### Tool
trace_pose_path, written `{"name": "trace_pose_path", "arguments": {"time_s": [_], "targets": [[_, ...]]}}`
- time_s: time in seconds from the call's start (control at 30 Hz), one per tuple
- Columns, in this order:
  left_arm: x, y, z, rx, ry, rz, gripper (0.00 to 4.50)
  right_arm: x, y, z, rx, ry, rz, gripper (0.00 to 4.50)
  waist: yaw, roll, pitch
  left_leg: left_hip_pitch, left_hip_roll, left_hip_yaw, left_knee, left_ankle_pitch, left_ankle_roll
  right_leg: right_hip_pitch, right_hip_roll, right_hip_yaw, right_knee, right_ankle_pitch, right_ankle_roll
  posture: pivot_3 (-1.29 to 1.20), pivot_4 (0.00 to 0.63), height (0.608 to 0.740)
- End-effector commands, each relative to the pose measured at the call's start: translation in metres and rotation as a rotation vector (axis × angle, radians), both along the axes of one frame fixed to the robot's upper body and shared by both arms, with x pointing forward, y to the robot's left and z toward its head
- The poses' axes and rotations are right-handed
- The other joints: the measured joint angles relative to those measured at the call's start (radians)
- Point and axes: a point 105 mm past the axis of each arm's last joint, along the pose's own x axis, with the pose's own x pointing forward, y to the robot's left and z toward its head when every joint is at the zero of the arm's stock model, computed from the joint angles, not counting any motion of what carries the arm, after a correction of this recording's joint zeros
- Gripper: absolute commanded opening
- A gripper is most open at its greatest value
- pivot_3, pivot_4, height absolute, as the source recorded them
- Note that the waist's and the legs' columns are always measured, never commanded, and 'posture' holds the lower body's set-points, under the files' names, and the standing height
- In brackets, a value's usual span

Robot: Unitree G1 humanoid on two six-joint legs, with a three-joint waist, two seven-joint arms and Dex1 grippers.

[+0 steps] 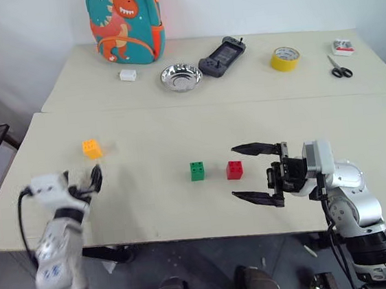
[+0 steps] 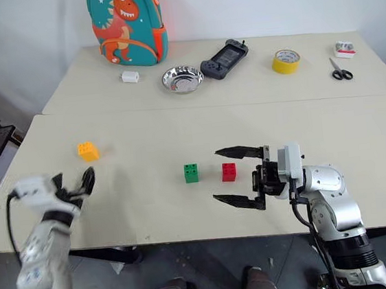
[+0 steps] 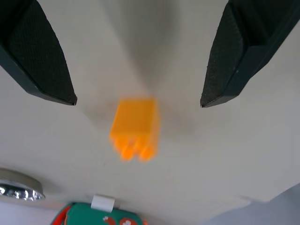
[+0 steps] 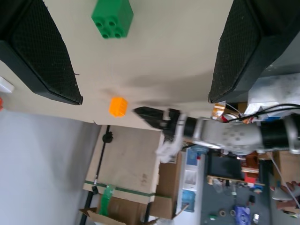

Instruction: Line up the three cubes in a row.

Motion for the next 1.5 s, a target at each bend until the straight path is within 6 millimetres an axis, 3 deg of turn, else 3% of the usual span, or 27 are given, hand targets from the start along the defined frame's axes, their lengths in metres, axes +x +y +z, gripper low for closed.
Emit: {"name": "trace_pose_path", "arguments": {"time_s": [0.03, 0.17, 0.33, 0.43, 0.7, 0.83, 0.87, 0.93, 1.07, 1.2, 1.4, 1.5], "targets": [[0.016, -0.003, -0.001, -0.011, 0.013, 0.049, 4.49, 0.008, -0.011, 0.003, 0.003, -0.04, -0.089, 4.5, -0.011, 0.0, 0.0, 0.0, 0.0, 0.0, -0.002, 0.0, 0.0, 0.0, 0.0, -0.001, 0.0, 0.0, 0.0, 0.0, 0.15, 0.74], [0.03, -0.008, 0.003, 0.001, 0.011, 0.077, 4.49, 0.022, -0.019, 0.0, 0.014, -0.05, -0.214, 4.5, -0.015, 0.0, 0.0, 0.0, 0.0, 0.0, -0.001, 0.0, 0.0, 0.0, 0.0, -0.002, -0.001, 0.0, 0.0, 0.0, 0.15, 0.74], [0.037, -0.008, -0.002, 0.034, 0.036, 0.102, 4.49, 0.018, -0.018, -0.009, 0.027, -0.033, -0.248, 4.5, -0.014, 0.0, 0.0, 0.0, 0.0, 0.0, -0.001, 0.0, 0.0, 0.0, 0.0, -0.002, -0.001, 0.0, 0.0, 0.0, 0.15, 0.74], [0.04, -0.01, -0.001, 0.034, 0.024, 0.085, 3.93, 0.015, -0.019, -0.01, 0.039, -0.028, -0.265, 4.5, -0.012, 0.0, 0.0, -0.001, 0.0, 0.0, -0.001, 0.0, 0.0, 0.0, 0.0, -0.002, -0.001, 0.0, 0.0, 0.0, 0.15, 0.74], [0.037, -0.002, 0.0, 0.084, 0.011, 0.053, 1.59, 0.012, -0.03, -0.018, 0.033, -0.007, -0.301, 4.5, -0.013, 0.0, 0.0, -0.001, 0.0, 0.0, -0.001, 0.0, 0.0, 0.0, 0.0, -0.002, -0.001, 0.0, 0.0, 0.0, 0.15, 0.74], [0.029, -0.017, 0.021, -0.013, -0.106, -0.331, 1.49, 0.01, -0.035, -0.02, 0.018, -0.001, -0.319, 4.5, -0.015, 0.0, 0.0, -0.001, 0.0, 0.0, -0.001, 0.0, 0.0, 0.0, 0.0, -0.002, -0.001, 0.0, 0.0, 0.0, 0.15, 0.74], [0.02, -0.025, 0.028, 0.025, -0.125, -0.506, 1.49, 0.009, -0.038, -0.02, 0.015, 0.002, -0.326, 4.5, -0.015, 0.0, 0.0, -0.001, 0.0, 0.0, -0.001, 0.0, 0.0, 0.0, 0.0, -0.002, -0.001, 0.0, 0.0, 0.0, 0.15, 0.74], [0.006, -0.032, 0.034, 0.078, -0.131, -0.697, 1.49, 0.008, -0.042, -0.019, 0.012, 0.005, -0.333, 4.5, -0.017, 0.001, 0.0, -0.001, 0.001, 0.0, -0.001, 0.0, 0.0, 0.0, 0.0, -0.002, -0.001, 0.0, 0.0, 0.0, 0.15, 0.74], [-0.013, -0.041, 0.03, 0.263, 0.061, -1.161, 1.49, 0.009, -0.058, -0.023, -0.025, 0.022, -0.378, 4.5, -0.011, 0.002, 0.001, 0.0, 0.001, 0.001, -0.001, 0.0, 0.0, -0.001, 0.001, -0.001, -0.001, 0.0, 0.0, 0.0, 0.15, 0.74], [-0.007, -0.052, 0.018, 0.455, 0.111, -1.349, 1.49, 0.01, -0.061, -0.021, -0.033, 0.021, -0.385, 4.5, -0.006, 0.003, 0.001, -0.001, 0.001, 0.002, -0.001, 0.0, 0.0, 0.0, 0.001, -0.001, -0.002, 0.0, 0.0, 0.0, 0.15, 0.74], [0.001, -0.073, -0.007, 0.559, 0.15, -1.506, 1.49, 0.001, -0.066, -0.02, -0.061, 0.03, -0.395, 4.5, -0.016, 0.003, 0.001, -0.001, 0.001, 0.002, -0.001, 0.0, 0.0, -0.001, 0.002, -0.002, -0.002, 0.0, 0.0, 0.0, 0.15, 0.74], [0.007, -0.076, -0.012, 0.552, 0.154, -1.498, 1.49, -0.003, -0.069, -0.02, -0.075, 0.037, -0.406, 4.5, -0.017, 0.002, 0.001, -0.002, 0.001, 0.002, -0.002, 0.0, 0.0, -0.001, 0.002, -0.002, -0.002, 0.0, 0.0, 0.0, 0.15, 0.74]]}}
